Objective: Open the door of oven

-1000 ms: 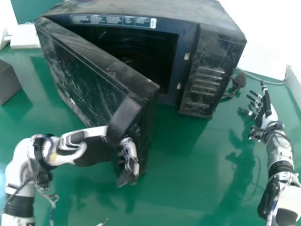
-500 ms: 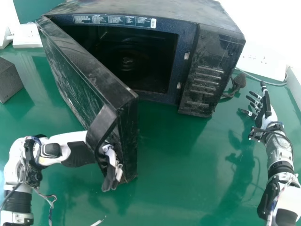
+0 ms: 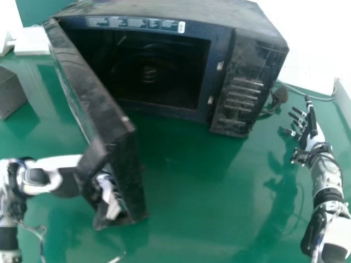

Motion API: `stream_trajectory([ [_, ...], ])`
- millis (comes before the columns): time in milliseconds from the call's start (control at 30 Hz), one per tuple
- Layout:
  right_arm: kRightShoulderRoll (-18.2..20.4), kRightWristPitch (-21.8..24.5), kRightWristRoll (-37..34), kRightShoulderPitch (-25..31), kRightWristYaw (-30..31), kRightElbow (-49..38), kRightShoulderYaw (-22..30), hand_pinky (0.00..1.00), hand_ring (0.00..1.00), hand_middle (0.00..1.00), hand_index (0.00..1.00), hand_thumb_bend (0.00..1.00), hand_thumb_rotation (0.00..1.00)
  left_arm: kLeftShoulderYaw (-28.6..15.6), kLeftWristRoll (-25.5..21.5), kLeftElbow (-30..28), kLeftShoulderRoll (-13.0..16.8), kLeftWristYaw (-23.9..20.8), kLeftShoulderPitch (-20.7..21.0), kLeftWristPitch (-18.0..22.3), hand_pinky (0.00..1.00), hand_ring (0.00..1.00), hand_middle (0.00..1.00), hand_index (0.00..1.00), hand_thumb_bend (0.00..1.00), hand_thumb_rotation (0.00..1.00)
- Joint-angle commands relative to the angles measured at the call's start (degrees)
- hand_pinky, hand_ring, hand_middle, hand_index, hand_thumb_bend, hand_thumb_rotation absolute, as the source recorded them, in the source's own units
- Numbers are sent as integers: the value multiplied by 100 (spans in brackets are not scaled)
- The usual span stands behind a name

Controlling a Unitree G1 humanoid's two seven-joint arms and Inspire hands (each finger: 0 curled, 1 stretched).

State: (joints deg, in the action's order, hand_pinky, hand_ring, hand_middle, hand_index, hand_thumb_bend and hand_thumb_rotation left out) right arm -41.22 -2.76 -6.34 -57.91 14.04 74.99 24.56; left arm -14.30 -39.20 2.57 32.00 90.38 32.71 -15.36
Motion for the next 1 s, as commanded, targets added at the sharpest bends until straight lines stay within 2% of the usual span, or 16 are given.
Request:
stream_trajectory([
  [0, 79, 331, 82, 374, -9, 253, -47, 66, 73, 80, 80, 86, 100, -493, -673, 269, 81, 48, 503, 514, 21, 29, 39, 54, 96, 91],
  [100, 85, 329, 96, 364, -47, 250, -64, 61, 70, 78, 80, 87, 100, -413, -734, 570, 129, 212, 654, 894, 21, 29, 39, 55, 100, 99],
  [200, 86, 345, 75, 356, -32, 248, -55, 63, 71, 79, 82, 86, 100, -371, -890, 733, 212, 212, 623, 861, 20, 28, 38, 55, 96, 96],
  [233, 86, 351, 66, 354, -24, 248, -48, 64, 72, 79, 81, 87, 100, -319, -939, 782, 266, 212, 632, 896, 21, 30, 40, 60, 99, 98],
  [300, 81, 326, 87, 370, -37, 252, -62, 64, 73, 79, 81, 86, 100, -359, -872, 849, 369, 212, 665, 1245, 23, 32, 41, 61, 100, 100],
  [333, 76, 322, 95, 381, -43, 255, -65, 66, 74, 80, 82, 85, 100, -372, -874, 881, 470, 212, 675, 1251, 23, 33, 42, 63, 100, 100],
  [367, 73, 323, 92, 388, -49, 258, -60, 66, 74, 80, 81, 86, 100, -524, -887, 910, 443, 166, 652, 1194, 23, 33, 42, 63, 100, 100],
  [467, 82, 333, 78, 368, -26, 248, -61, 63, 72, 78, 80, 86, 100, -953, -1162, 985, 163, 59, 461, 1229, 22, 31, 40, 52, 92, 94],
  [567, 81, 347, 78, 360, -31, 245, -62, 65, 71, 78, 81, 86, 100, -763, -999, 1013, 634, 212, 526, 970, 20, 31, 40, 57, 99, 89],
  [667, 81, 366, 41, 359, -42, 248, -23, 65, 72, 78, 81, 86, 100, -768, -907, 882, 895, 29, 436, 606, 14, 23, 33, 49, 100, 79],
  [733, 62, 347, 55, 388, -6, 257, -23, 66, 74, 80, 82, 85, 100, -955, -981, 853, 884, -177, 227, 556, 15, 24, 33, 49, 100, 77],
  [767, 55, 342, 65, 399, 1, 261, -26, 65, 73, 80, 82, 85, 100, -1100, -1011, 820, 807, -247, 119, 710, 16, 24, 33, 48, 100, 75],
  [833, 44, 345, 82, 407, 7, 264, -38, 66, 73, 80, 81, 85, 100, -1279, -1067, 763, 747, -245, -17, 846, 16, 25, 34, 48, 100, 83],
  [867, 42, 348, 79, 407, 12, 264, -35, 67, 73, 80, 82, 86, 100, -1292, -1131, 747, 780, -212, -34, 720, 16, 25, 35, 50, 100, 85],
  [933, 44, 346, 59, 409, 16, 265, -16, 69, 74, 80, 82, 86, 100, -1404, -1270, 472, 780, -513, -213, 426, 15, 25, 34, 46, 91, 75],
  [967, 45, 349, 44, 409, 28, 265, -1, 70, 74, 80, 82, 87, 100, -1427, -1294, 421, 823, -479, -248, 341, 13, 23, 32, 44, 87, 73],
])
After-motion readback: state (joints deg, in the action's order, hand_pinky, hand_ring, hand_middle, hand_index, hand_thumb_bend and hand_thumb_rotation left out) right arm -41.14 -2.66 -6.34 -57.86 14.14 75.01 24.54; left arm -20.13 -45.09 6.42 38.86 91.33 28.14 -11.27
